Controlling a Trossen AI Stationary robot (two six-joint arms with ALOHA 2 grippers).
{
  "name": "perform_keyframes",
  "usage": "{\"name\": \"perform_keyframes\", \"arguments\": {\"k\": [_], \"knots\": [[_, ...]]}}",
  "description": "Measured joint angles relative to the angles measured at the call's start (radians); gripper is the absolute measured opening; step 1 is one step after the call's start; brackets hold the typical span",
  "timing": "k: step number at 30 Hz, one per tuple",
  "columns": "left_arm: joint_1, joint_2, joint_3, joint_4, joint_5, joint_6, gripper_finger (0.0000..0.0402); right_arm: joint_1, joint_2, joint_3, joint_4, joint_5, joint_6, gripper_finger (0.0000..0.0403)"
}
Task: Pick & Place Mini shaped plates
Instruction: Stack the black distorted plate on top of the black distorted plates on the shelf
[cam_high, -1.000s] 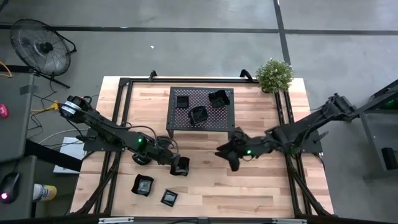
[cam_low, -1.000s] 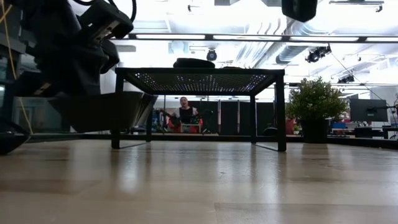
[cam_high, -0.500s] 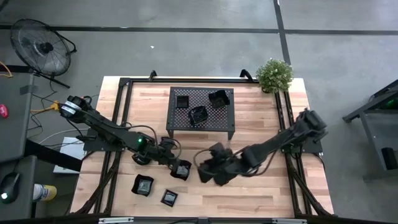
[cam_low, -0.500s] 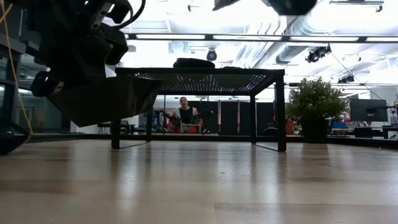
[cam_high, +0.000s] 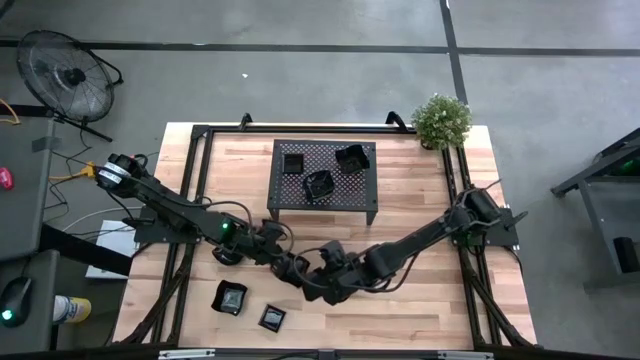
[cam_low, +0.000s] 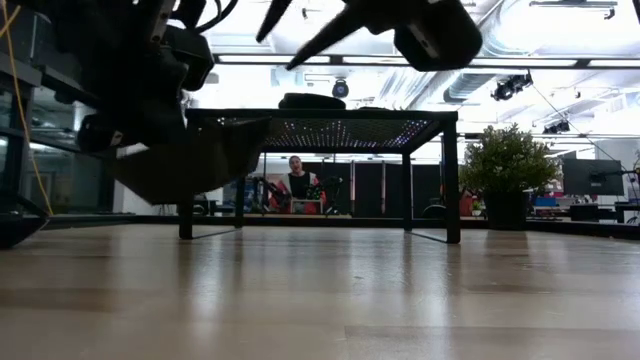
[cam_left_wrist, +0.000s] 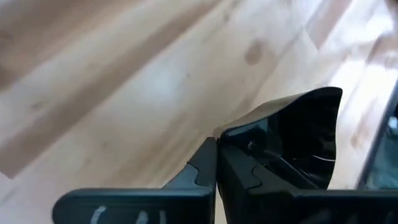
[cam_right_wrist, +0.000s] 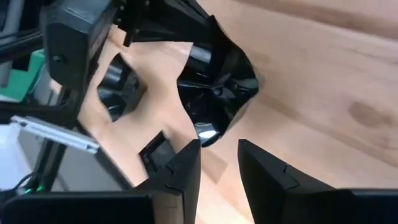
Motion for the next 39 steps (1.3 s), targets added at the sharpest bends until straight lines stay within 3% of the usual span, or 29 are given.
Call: {"name": "perform_keyframes", "arguments": {"k": [9, 18, 39], "knots": [[0.000, 0.000, 0.000, 0.015, -0.211, 0.023, 0.0000, -0.028, 0.000, 0.000, -0.051, 0.076, -0.044, 0.0151], [0.000, 0.000, 0.000, 0.020, -0.238, 0.023, 0.0000, -0.035, 0.000, 0.000, -0.127, 0.110, -0.054, 0.0166], [0.000, 0.000, 0.000, 0.020, -0.248, 0.020, 0.0000, -0.096, 0.009, -0.058, 0.004, 0.052, -0.118, 0.0155]]}}
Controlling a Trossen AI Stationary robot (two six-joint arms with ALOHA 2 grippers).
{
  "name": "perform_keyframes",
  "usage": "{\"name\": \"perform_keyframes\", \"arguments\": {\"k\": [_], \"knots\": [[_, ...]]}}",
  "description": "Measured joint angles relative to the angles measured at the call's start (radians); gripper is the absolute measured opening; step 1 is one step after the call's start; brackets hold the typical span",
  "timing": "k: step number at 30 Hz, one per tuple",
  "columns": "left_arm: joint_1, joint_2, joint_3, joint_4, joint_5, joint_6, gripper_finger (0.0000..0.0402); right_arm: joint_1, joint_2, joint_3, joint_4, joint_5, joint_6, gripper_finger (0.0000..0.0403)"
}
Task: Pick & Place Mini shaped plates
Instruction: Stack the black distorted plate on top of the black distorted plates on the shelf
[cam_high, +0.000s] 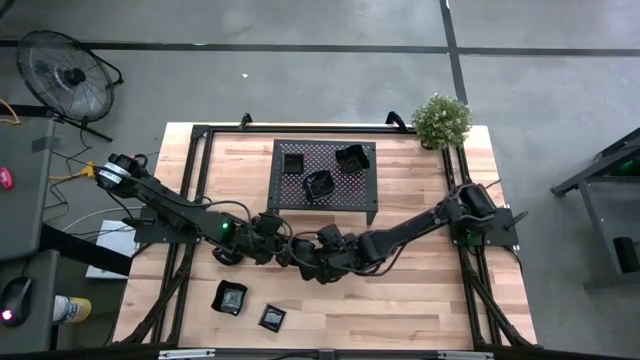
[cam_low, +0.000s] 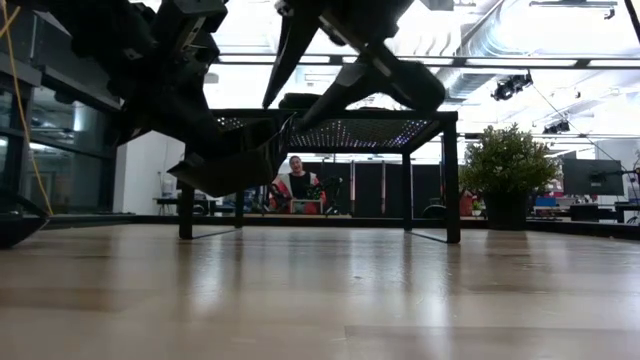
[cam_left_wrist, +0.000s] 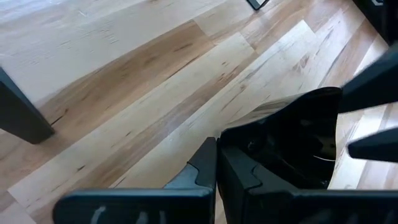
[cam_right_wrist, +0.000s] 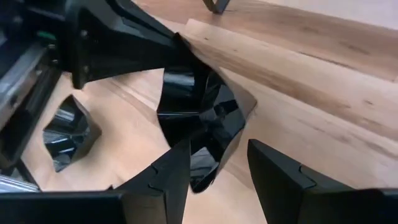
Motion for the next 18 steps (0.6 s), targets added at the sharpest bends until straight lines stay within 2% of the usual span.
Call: {"name": "perform_keyframes", "arguments": {"k": [10, 18], "knots": [[0.000, 0.000, 0.000, -0.008, 0.004, 0.003, 0.0000, -0.033, 0.008, 0.000, 0.025, -0.027, -0.046, 0.0131], [0.000, 0.000, 0.000, -0.010, 0.011, 0.004, 0.0000, -0.036, 0.008, 0.000, 0.020, -0.027, -0.041, 0.0090]]}}
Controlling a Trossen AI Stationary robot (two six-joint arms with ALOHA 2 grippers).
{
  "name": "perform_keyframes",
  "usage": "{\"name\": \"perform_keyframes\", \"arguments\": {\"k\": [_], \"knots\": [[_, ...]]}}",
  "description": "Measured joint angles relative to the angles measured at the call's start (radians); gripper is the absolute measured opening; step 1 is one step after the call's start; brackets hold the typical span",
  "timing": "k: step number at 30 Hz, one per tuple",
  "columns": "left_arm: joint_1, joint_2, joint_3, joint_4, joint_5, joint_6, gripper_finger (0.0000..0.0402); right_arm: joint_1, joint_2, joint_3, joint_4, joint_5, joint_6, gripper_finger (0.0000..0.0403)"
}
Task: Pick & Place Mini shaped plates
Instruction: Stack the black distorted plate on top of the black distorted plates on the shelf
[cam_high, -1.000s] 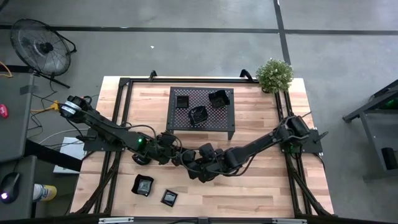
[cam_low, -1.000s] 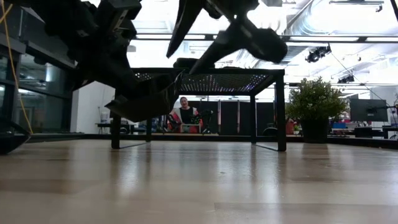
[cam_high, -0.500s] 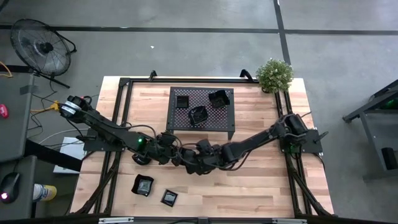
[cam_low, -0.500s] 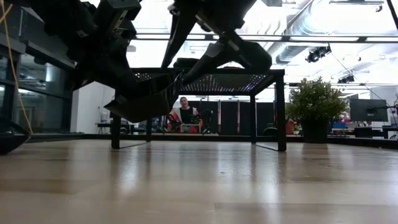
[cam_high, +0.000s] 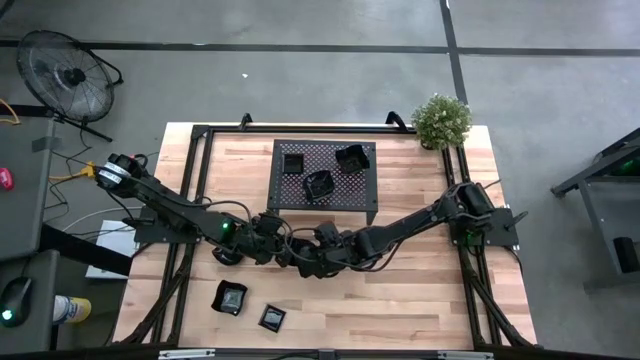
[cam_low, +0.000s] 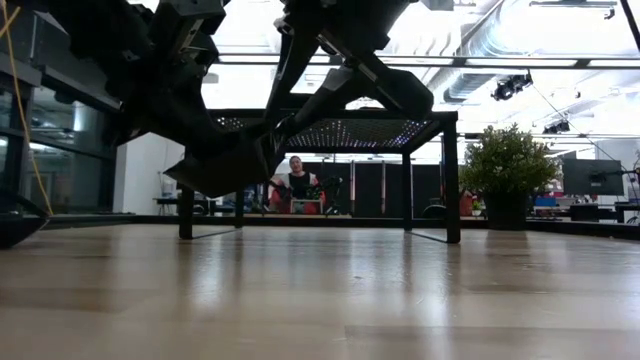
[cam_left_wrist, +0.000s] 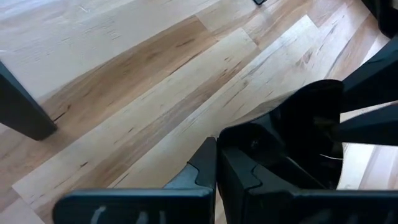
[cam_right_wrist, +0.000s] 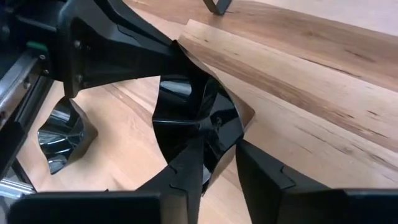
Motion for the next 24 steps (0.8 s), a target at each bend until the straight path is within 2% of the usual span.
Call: {"name": "perform_keyframes", "arguments": {"k": [13, 20, 24], "knots": [[0.000, 0.000, 0.000, 0.001, 0.007, 0.019, 0.0001, 0.000, 0.000, 0.000, -0.025, -0.003, -0.018, 0.0005], [0.000, 0.000, 0.000, 0.004, 0.011, 0.026, 0.0004, 0.000, 0.000, 0.000, -0.024, -0.014, -0.026, 0.0002], [0.000, 0.000, 0.000, 0.038, 0.028, 0.098, 0.0035, 0.000, 0.000, -0.001, -0.024, -0.028, -0.041, 0.0002]]}}
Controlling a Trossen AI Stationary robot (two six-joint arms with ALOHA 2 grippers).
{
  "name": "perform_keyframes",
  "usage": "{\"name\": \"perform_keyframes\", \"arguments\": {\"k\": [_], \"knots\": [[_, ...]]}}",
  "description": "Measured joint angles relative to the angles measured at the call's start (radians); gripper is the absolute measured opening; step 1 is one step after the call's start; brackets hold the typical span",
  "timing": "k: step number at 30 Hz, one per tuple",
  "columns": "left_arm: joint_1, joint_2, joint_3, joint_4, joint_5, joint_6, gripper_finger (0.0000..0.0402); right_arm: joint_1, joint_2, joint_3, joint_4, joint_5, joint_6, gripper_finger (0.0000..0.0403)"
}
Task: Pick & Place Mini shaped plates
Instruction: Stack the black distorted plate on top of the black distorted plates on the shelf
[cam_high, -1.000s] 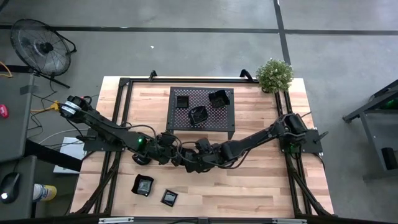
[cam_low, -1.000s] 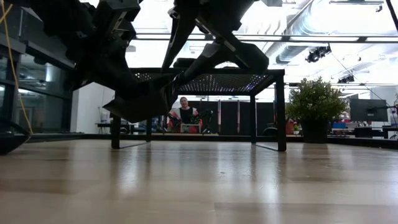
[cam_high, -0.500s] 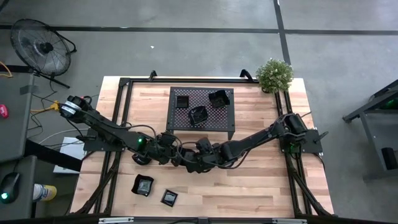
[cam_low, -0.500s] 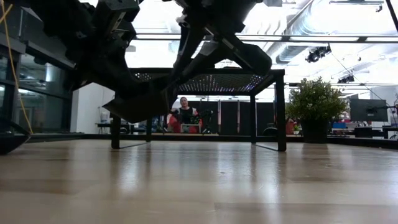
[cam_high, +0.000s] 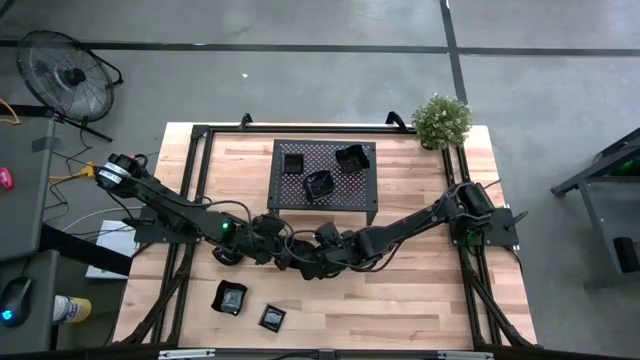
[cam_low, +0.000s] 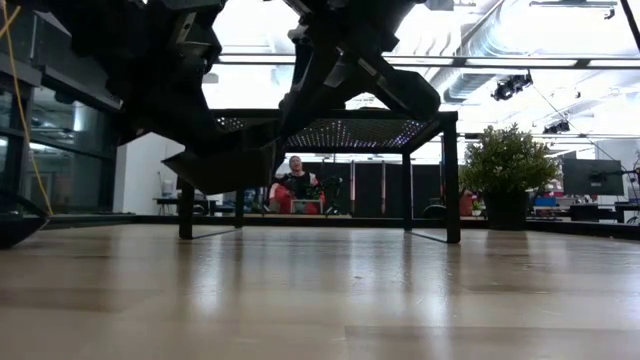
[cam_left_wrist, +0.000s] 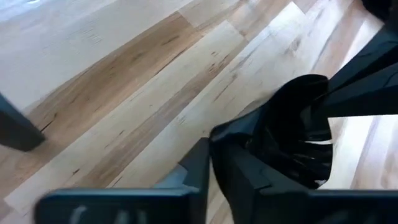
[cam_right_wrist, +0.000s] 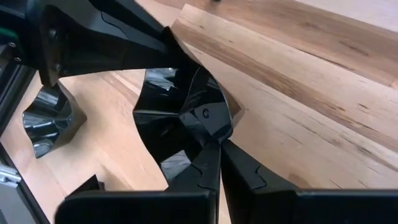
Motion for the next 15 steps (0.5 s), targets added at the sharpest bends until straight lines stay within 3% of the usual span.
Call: {"name": "perform_keyframes", "arguments": {"k": [9, 15], "knots": [[0.000, 0.000, 0.002, 0.040, 0.012, 0.088, 0.0165, -0.002, 0.000, 0.000, 0.030, -0.023, -0.033, 0.0001], [0.000, -0.019, 0.018, 0.019, 0.041, 0.214, 0.0209, -0.002, 0.000, 0.000, 0.023, -0.041, -0.036, 0.0000]]}}
